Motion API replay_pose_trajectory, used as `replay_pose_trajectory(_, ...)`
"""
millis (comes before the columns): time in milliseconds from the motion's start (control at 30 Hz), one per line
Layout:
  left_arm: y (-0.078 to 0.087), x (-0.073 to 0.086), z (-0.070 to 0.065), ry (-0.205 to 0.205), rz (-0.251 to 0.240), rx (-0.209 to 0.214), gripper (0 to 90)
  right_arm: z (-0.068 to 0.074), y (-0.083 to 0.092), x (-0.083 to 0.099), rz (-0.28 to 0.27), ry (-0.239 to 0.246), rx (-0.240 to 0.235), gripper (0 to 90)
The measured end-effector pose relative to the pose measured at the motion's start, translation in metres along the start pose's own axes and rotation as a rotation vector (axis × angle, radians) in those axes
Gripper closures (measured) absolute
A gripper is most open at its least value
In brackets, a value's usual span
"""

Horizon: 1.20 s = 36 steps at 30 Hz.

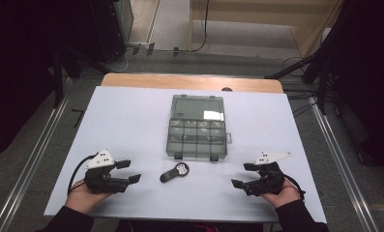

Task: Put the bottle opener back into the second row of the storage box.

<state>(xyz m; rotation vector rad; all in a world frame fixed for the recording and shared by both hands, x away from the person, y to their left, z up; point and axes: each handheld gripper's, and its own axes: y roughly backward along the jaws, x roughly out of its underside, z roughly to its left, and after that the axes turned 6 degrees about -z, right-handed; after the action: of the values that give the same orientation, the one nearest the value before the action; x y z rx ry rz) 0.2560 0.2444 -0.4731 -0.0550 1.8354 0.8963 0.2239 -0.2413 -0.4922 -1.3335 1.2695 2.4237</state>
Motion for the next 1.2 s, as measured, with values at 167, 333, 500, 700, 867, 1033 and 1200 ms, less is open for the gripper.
replay_pose_trajectory(167,-0.0002,-0.0003,0.0006,0.004,0.006,-0.005,31.2,0.001,0.0001,-0.0003,0.011,-0.005,-0.003,18.0)
replay_pose_trajectory(333,0.0014,-0.0014,0.0005,0.02,0.01,0.001,31.3,0.0017,-0.0001,-0.0009,0.017,-0.004,0.0,17.7)
replay_pose_trajectory(500,0.0024,-0.0011,0.0002,0.022,0.015,-0.004,31.3,0.0029,-0.0013,-0.0026,0.027,0.008,0.0,18.3)
replay_pose_trajectory(700,0.0026,-0.0003,0.0005,0.027,0.015,-0.005,31.3,0.0034,-0.0023,-0.0037,0.028,0.011,0.0,18.3)
replay_pose_trajectory(867,0.0032,-0.0013,-0.0004,0.028,0.009,0.003,31.3,0.0019,-0.004,-0.0044,0.025,0.0,-0.007,19.8)
replay_pose_trajectory(1033,0.0021,-0.0013,-0.0003,0.023,0.013,0.002,31.3,0.0031,-0.0056,-0.004,0.033,0.009,-0.008,19.7)
replay_pose_trajectory(1200,0.0018,-0.0013,0.0003,0.018,0.02,-0.004,31.3,0.0033,-0.0051,-0.0026,0.033,0.006,-0.009,19.7)
